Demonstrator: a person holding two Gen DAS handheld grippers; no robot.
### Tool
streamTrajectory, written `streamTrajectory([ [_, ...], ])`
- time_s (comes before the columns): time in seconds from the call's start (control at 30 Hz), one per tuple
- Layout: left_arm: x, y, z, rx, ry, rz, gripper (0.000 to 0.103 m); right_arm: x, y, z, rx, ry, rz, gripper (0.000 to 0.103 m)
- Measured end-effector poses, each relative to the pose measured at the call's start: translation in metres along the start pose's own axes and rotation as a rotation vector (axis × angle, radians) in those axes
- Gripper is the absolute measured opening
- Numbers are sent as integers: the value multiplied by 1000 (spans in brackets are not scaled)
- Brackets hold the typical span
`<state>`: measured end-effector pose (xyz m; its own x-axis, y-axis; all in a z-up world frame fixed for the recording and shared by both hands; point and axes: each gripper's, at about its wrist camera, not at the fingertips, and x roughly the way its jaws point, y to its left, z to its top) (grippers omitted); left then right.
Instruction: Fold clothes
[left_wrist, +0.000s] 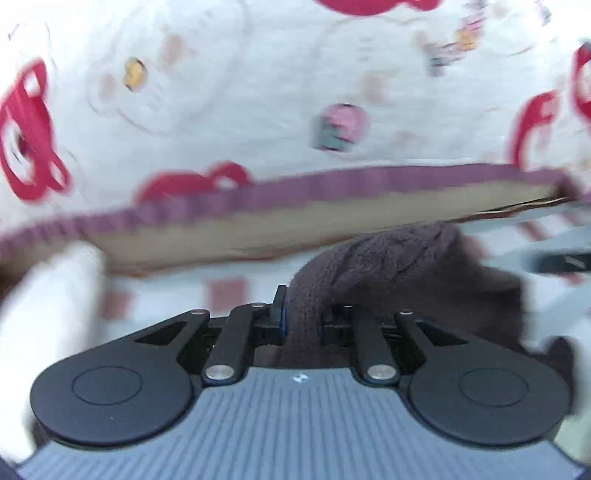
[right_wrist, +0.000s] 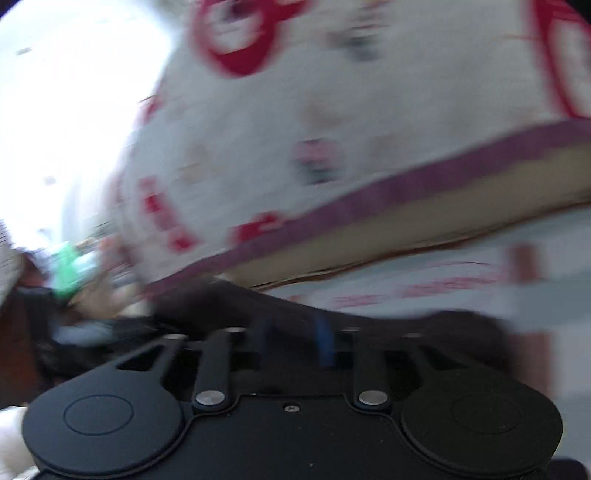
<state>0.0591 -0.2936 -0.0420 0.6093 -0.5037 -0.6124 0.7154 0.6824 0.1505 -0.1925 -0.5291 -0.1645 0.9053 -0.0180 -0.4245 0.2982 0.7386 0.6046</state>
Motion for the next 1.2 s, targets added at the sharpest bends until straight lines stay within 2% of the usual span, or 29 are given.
streamTrajectory([
  [0.07, 16, 14, 11, 17, -10, 77, 13, 3, -13, -4, -13, 69, -202, 47],
  [0.1, 22, 23, 14, 11, -14, 107, 13, 1, -18, -4, -16, 73, -259, 47],
  [0.2, 34, 52, 18, -53, -29, 182, 13, 3, -36, -1, 98, 92, -228, 60],
  [0.3, 47, 78, 16, -130, -41, 269, 16, 19, -37, -6, 117, 142, -218, 61],
  [0.37, 63, 95, 5, -177, 11, 326, 35, 25, -29, -11, 67, 175, -226, 62],
  [0.4, 73, 104, -3, -197, 63, 333, 40, 28, -26, -14, 49, 196, -224, 62],
  [0.47, 88, 120, -22, -233, 144, 306, 42, 32, -20, -19, 20, 236, -214, 62],
  [0.5, 89, 124, -31, -237, 160, 297, 42, 34, -17, -21, 9, 256, -205, 62],
  [0.6, 83, 132, -57, -210, 169, 309, 42, 34, -16, -27, -19, 288, -175, 62],
  [0.67, 73, 138, -66, -181, 167, 318, 48, 35, -12, -31, -30, 299, -159, 63],
  [0.77, 57, 148, -73, -122, 183, 296, 48, 48, 5, -41, -105, 372, -151, 64],
  [0.83, 47, 151, -80, -55, 206, 291, 48, 52, 21, -47, -198, 365, -199, 64],
  [0.93, 37, 149, -100, 65, 246, 235, 53, 58, 40, -58, -329, 360, -280, 65],
  [0.97, 33, 146, -108, 108, 262, 213, 57, 63, 41, -62, -367, 375, -327, 65],
  [1.07, 26, 132, -134, 218, 313, 172, 59, 79, 41, -76, -481, 422, -475, 65],
  [1.1, 24, 128, -141, 247, 319, 167, 59, 81, 40, -77, -504, 408, -525, 66],
  [1.2, 19, 121, -155, 285, 314, 176, 62, 87, 30, -65, -458, 348, -563, 67],
])
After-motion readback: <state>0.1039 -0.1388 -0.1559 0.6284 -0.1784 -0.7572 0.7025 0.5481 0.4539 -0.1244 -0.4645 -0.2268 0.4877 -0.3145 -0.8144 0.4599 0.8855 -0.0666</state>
